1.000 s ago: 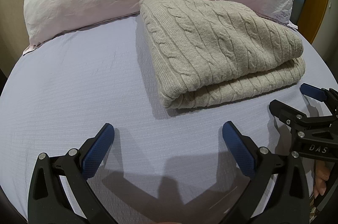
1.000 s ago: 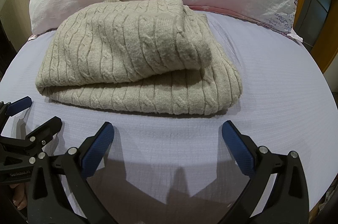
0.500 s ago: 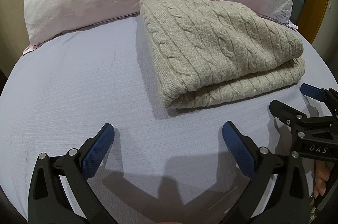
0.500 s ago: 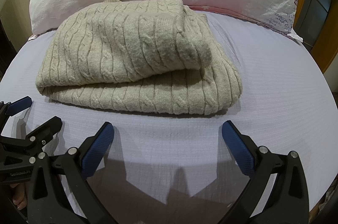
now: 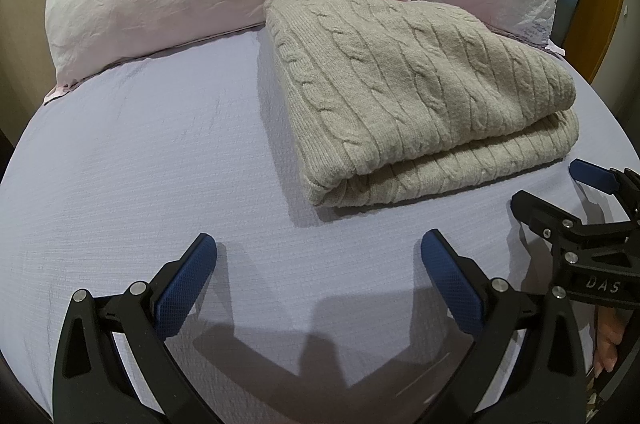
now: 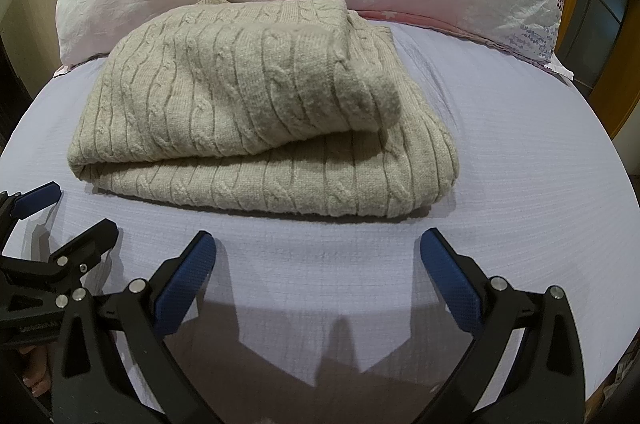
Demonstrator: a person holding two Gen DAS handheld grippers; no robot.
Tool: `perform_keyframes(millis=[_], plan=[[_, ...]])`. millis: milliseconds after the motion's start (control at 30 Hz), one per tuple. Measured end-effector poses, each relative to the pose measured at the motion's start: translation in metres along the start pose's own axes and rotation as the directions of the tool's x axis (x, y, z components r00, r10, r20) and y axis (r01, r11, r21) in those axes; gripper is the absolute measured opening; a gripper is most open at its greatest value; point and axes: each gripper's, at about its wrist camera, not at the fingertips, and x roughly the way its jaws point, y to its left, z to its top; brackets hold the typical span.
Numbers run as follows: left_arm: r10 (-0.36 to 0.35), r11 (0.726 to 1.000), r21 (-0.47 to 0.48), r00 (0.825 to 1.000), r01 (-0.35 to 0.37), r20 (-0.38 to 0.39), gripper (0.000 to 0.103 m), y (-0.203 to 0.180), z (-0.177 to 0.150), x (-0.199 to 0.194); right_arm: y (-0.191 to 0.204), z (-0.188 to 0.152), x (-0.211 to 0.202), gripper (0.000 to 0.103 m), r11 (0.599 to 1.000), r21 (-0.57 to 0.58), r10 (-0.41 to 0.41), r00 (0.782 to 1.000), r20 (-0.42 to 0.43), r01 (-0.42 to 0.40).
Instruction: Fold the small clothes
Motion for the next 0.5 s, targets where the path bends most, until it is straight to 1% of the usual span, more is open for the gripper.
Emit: perform_keyframes(millis=[167,500], plan=[[0.019,1.000,-0.023,1.000,-0.019,-0.003,0.102,0.0013,0.0013,0.0005,0.0001,0.0000,0.0000,0.101,1.000,0.001,0.000,1.000,0.000,0.000],[0.021,0.999,-0.026,1.000,-0.021,0.001,0.102,0.0003,0.0006,0.0009,-0.0001,-0.0002,-0.0007,0.101,1.000,0.001,-0.001,1.000,0.000,0.001]])
